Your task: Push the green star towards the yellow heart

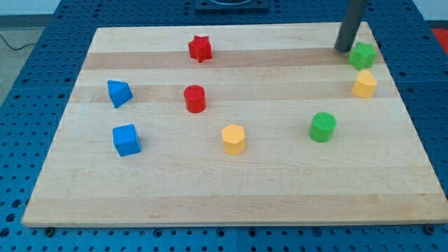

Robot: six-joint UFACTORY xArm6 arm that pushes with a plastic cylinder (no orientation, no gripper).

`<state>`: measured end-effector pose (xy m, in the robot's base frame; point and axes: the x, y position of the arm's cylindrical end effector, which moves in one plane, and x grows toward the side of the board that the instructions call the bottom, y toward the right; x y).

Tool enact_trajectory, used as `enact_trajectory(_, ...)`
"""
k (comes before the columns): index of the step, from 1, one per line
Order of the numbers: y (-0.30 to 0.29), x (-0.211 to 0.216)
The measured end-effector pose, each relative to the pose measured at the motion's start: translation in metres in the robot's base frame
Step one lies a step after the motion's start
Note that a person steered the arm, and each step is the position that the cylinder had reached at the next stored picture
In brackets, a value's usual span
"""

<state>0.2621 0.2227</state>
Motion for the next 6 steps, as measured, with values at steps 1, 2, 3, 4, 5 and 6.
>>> enact_trajectory(1, 0.02, -0.013)
enact_trajectory(2, 0.038, 0.001)
enact_trajectory(3, 0.025, 0.022)
enact_trajectory(4, 0.0, 0.044)
enact_trajectory(5, -0.004, 0.051)
enact_trajectory(6, -0.004, 0.042)
